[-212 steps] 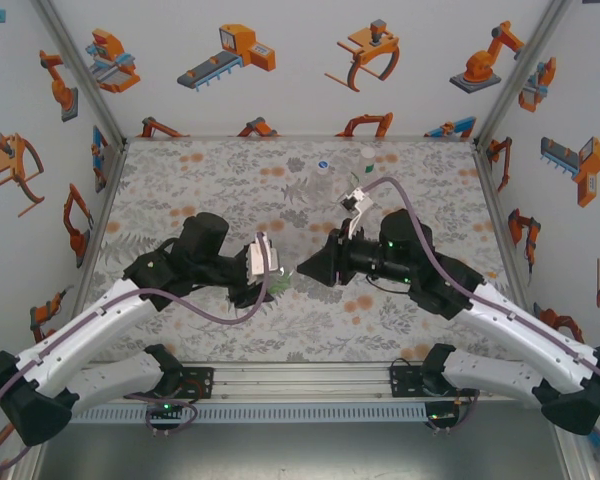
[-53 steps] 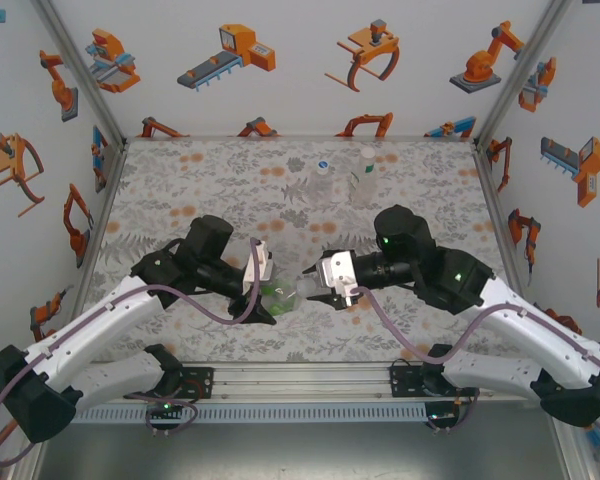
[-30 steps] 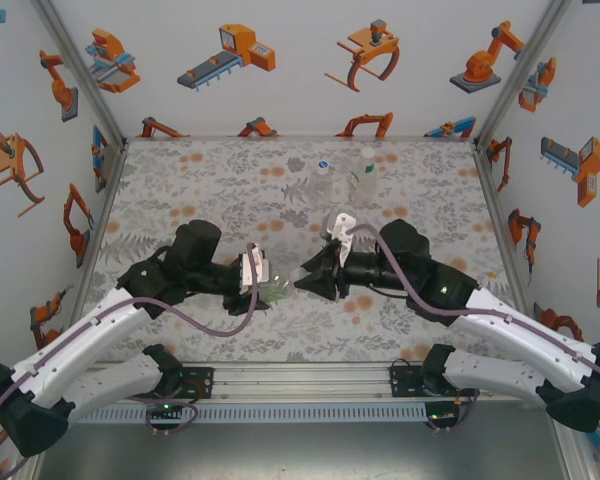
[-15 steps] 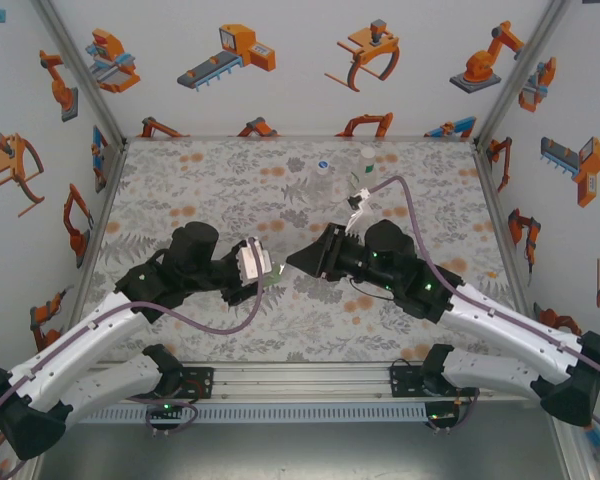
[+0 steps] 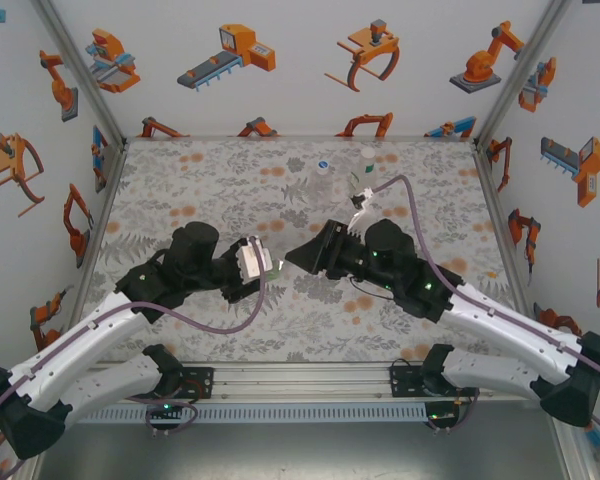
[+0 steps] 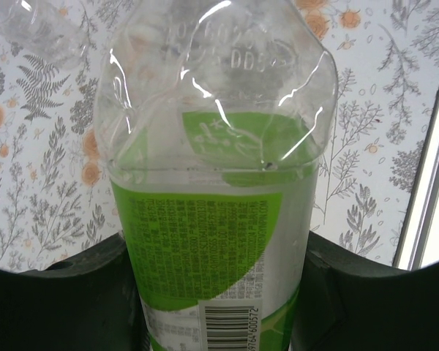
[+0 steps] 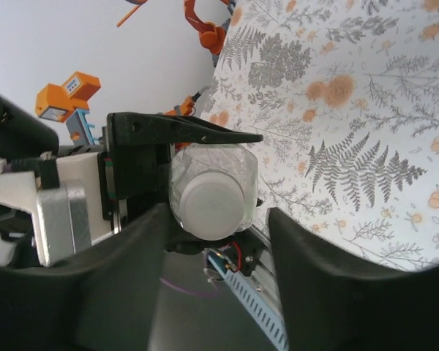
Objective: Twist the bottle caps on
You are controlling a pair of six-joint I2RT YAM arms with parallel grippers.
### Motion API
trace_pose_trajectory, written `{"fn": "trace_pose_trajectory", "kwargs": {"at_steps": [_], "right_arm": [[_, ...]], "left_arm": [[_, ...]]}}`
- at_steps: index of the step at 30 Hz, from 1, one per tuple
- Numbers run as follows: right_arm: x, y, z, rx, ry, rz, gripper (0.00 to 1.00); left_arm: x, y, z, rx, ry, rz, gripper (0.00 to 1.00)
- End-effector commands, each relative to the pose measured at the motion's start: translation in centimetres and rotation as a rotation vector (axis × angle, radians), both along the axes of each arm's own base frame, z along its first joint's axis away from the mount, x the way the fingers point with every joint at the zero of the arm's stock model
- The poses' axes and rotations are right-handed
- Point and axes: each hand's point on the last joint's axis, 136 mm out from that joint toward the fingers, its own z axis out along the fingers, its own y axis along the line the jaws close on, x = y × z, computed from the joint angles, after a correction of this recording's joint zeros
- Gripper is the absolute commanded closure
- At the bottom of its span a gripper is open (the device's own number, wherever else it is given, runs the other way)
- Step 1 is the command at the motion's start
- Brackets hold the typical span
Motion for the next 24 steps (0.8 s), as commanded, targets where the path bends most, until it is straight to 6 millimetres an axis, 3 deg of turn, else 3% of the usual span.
{"fn": "trace_pose_trajectory", "kwargs": {"at_steps": [1, 6, 13, 18, 24], "right_arm": [[-1.5, -0.8, 3.7, -0.07, -0.285, 0.108, 0.36], [-4.5, -1.1, 5.6, -0.172, -0.594, 0.295, 0.35], [-11.4, -1.4, 5.8, -0.246, -1.079, 0.713, 0.41], [-12.7, -1.6, 5.4, -0.311, -1.224, 0.849, 0.39], [-13.0, -0.8, 4.9, -0.301, -1.254, 0.926, 0.41]], "left_arm": [[-1.6, -0.9, 1.4, -0.075, 0.006, -0.104, 1.0], [-4.0, -1.8, 1.5, -0.112, 0.065, -0.246, 1.0], [-7.6, -2.6, 1.8, -0.155, 0.185, -0.446, 1.0], [-8.2, -2.8, 1.5, -0.139, 0.233, -0.479, 1.0], [-8.5, -2.7, 1.5, -0.135, 0.237, -0.488, 1.0]]}}
